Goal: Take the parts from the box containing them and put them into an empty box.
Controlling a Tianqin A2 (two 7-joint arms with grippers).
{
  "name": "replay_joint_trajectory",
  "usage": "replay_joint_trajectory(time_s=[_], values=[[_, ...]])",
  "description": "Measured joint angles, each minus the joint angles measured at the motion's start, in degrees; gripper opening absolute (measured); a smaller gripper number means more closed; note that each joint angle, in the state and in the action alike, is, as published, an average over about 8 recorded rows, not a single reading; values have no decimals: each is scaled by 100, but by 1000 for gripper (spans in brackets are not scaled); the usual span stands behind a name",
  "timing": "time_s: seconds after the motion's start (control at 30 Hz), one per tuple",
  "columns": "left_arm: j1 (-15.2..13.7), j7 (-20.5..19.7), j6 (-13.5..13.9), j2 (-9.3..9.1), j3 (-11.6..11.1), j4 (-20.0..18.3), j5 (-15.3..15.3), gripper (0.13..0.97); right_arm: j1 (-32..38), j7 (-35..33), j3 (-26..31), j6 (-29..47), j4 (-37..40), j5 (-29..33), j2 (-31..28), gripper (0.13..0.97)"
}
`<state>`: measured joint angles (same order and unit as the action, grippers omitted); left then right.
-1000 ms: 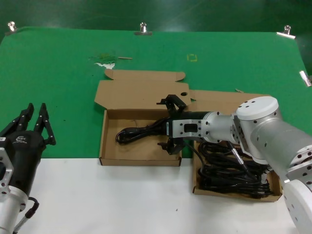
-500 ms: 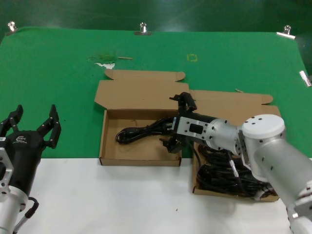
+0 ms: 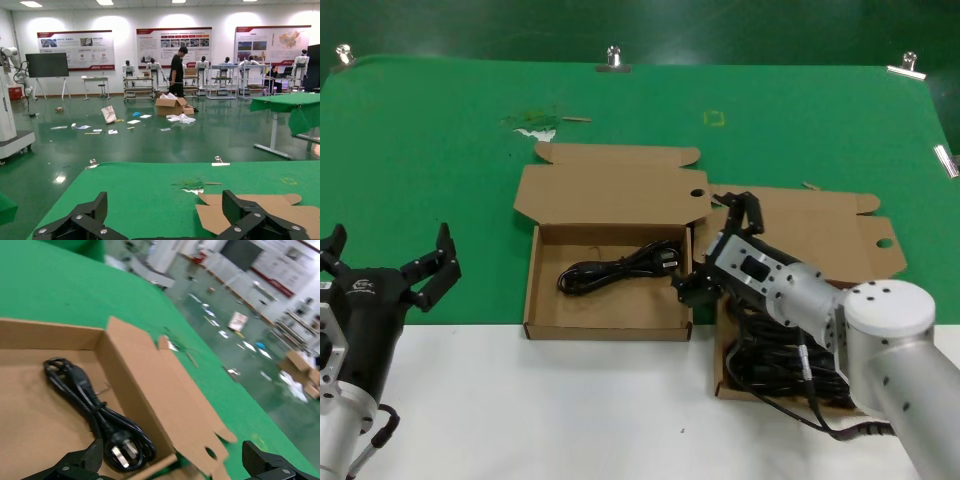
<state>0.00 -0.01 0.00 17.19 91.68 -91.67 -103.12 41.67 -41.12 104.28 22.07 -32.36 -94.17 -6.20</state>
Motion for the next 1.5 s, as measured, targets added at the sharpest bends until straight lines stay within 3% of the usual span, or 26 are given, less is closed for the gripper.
replay_joint_trajectory(time_s=[0.13,0.27,0.53,0.83,1.5], values=[[0,0,0,0,0,0,0,815,-344,339,-104,-182,-489,-74,-91,966],[0,0,0,0,0,0,-1,815,-684,678,-207,-363,-974,-147,-180,966],[0,4,0,0,0,0,-1,923,-1372,1355,-415,-727,-1952,-295,-362,966],[0,1,0,0,0,0,-1,965,-2142,2114,-648,-1134,-3048,-460,-565,966],[0,1,0,0,0,0,-1,966,-3797,3748,-1148,-2010,-5404,-817,-1001,966]])
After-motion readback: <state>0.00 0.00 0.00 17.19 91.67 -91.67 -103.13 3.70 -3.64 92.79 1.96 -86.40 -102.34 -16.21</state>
